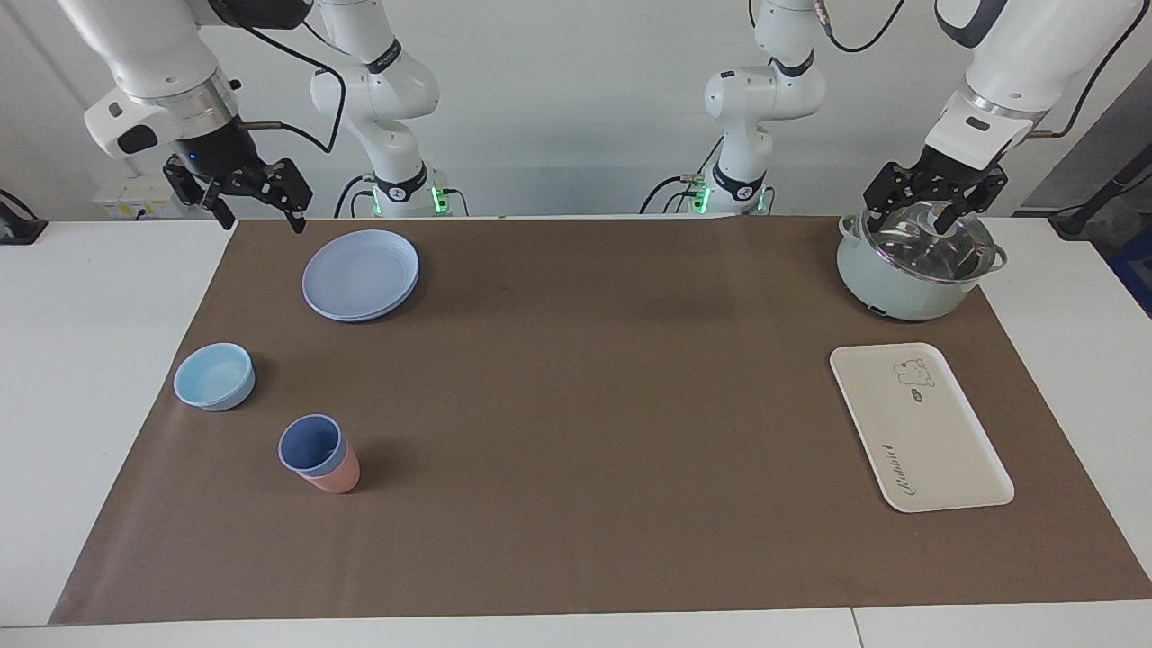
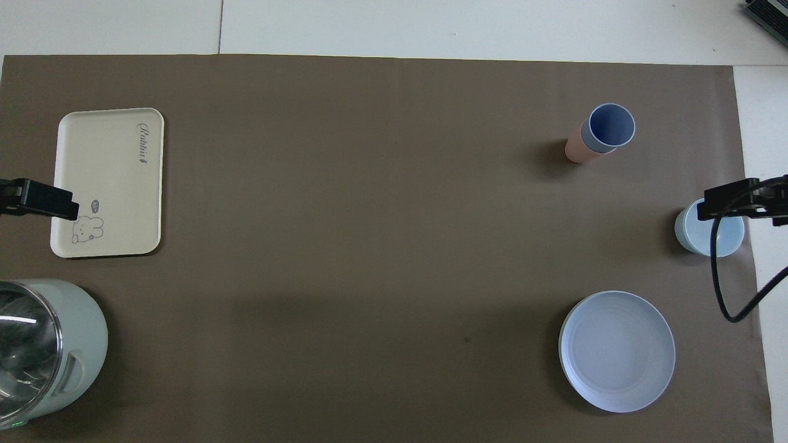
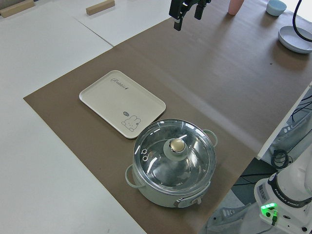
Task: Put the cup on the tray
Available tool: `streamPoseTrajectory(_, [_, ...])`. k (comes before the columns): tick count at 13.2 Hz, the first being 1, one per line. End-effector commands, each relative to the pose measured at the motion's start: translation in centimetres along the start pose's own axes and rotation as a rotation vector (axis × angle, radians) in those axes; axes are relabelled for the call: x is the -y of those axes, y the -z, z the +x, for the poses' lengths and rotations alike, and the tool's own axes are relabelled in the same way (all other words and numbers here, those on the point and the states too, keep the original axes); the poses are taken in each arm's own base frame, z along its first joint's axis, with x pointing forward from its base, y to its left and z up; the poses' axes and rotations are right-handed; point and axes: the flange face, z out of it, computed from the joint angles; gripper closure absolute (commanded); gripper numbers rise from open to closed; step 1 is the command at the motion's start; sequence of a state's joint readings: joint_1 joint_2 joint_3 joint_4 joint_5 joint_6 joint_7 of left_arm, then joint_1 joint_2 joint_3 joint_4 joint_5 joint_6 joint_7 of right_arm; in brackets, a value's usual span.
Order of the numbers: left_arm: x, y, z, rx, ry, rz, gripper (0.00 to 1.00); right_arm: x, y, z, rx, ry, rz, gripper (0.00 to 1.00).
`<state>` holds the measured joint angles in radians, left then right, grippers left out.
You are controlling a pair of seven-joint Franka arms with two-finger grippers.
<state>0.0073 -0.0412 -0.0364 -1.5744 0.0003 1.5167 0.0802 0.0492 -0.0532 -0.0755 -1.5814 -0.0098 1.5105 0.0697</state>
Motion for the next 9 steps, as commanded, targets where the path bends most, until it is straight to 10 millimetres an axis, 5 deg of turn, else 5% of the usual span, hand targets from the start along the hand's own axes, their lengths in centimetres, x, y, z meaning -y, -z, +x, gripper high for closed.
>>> streamPoseTrajectory(1, [-0.16, 0.33, -0.42, -0.011, -0.006, -0.002, 0.00, -0.08, 0.25, -0.58, 0.002, 0.013, -0.008, 0.00])
streamPoseTrajectory(9, [-0.24, 0.29, -0.38, -0.012, -0.012, -0.002, 0.00, -0.39, -0.40, -0.62, -0.019, 0.062, -0.003, 0.00])
